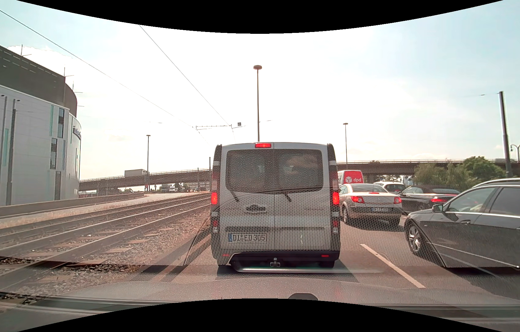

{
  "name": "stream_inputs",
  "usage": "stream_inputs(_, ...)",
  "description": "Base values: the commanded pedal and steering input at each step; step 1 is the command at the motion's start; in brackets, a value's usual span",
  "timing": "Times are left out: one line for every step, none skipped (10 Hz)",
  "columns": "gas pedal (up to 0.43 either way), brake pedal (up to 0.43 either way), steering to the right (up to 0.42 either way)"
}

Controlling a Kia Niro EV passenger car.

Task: Follow the waypoints while adhering to traffic rules and regulations

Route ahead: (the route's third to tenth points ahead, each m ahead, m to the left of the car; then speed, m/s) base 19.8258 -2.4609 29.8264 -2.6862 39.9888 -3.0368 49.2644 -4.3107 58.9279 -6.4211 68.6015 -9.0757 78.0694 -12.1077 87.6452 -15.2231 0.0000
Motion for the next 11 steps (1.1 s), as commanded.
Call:
stream_inputs(0.0,0.25,-0.003)
stream_inputs(0.0,0.25,-0.003)
stream_inputs(0.0,0.25,-0.003)
stream_inputs(0.0,0.244,-0.003)
stream_inputs(0.0,0.244,-0.003)
stream_inputs(0.0,0.25,-0.003)
stream_inputs(0.0,0.25,-0.003)
stream_inputs(0.0,0.244,-0.003)
stream_inputs(0.0,0.244,-0.003)
stream_inputs(0.0,0.25,-0.003)
stream_inputs(0.0,0.25,-0.003)
